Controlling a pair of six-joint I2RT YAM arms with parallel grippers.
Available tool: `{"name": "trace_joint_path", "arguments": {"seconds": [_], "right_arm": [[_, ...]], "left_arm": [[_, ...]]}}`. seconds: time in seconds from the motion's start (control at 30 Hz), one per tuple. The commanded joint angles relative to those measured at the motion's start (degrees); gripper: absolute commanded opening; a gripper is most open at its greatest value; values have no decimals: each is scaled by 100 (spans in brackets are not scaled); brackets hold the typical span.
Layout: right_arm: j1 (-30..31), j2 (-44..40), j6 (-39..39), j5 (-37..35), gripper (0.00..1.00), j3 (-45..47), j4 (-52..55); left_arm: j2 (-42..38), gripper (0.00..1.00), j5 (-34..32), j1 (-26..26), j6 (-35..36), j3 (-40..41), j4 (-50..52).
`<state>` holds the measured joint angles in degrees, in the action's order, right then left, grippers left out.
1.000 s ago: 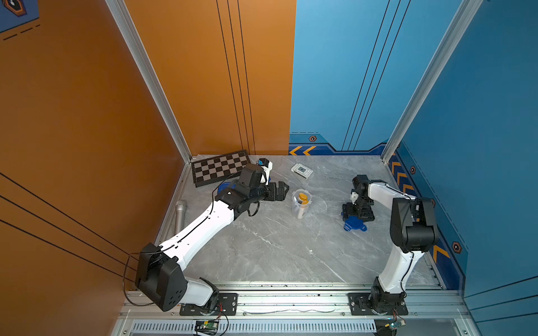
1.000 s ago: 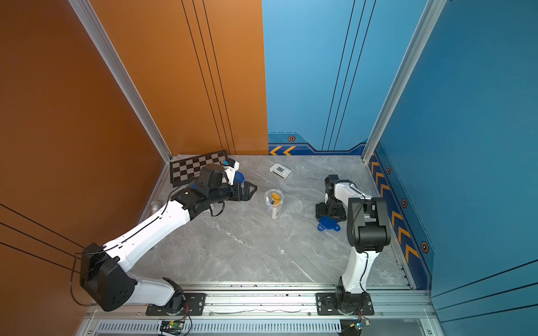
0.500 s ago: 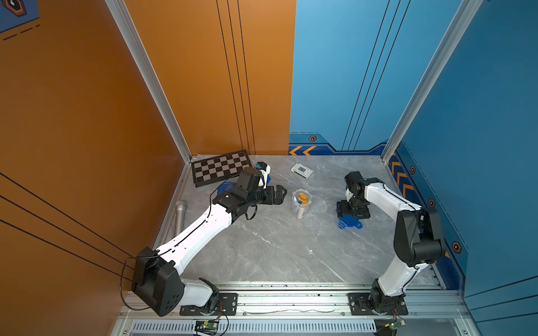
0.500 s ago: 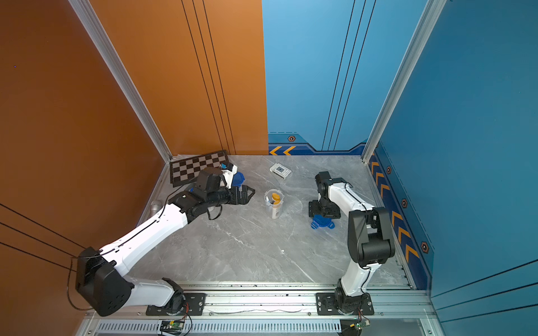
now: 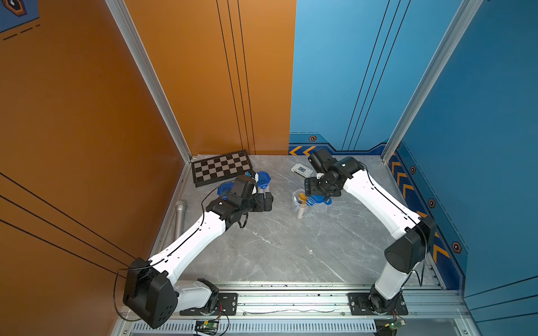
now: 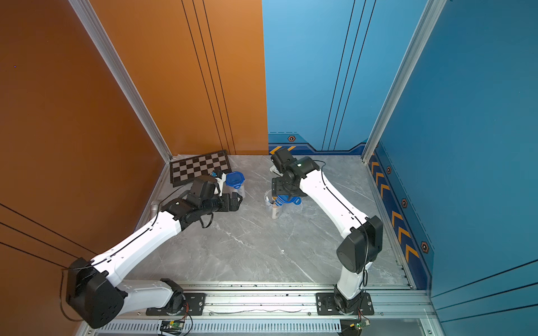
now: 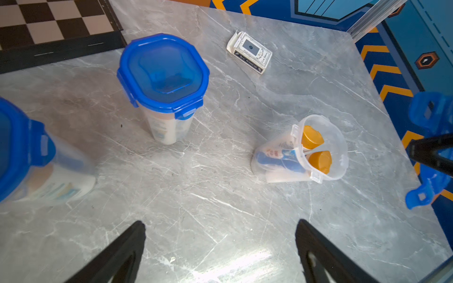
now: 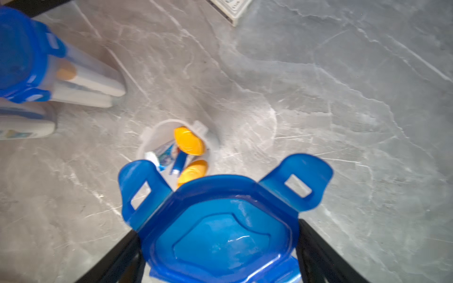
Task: Pack away toiletry kits
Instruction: Pick up the lid from the center of the board, then close the lid on the container.
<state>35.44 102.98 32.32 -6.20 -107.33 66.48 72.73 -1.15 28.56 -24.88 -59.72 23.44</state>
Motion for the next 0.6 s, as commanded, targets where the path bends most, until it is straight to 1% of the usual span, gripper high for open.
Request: {"name": "trace_joint_path", "arguments": {"seconds": [0.0, 0.17, 0.33, 0.57], "right_arm": [[177, 370, 652, -212, 66, -313, 366], [302, 724, 791, -328, 66, -618, 383], [358, 1111, 855, -489, 66, -986, 469], [429, 1508, 896, -677, 65, -1349, 599]], "left_arm": [[-211, 97, -367, -61, 131, 247, 132], [-431, 97, -369, -61, 191, 430, 134], [-640, 97, -377, -80, 412, 583, 160], [-743, 97, -272, -181, 649, 619, 222]]}}
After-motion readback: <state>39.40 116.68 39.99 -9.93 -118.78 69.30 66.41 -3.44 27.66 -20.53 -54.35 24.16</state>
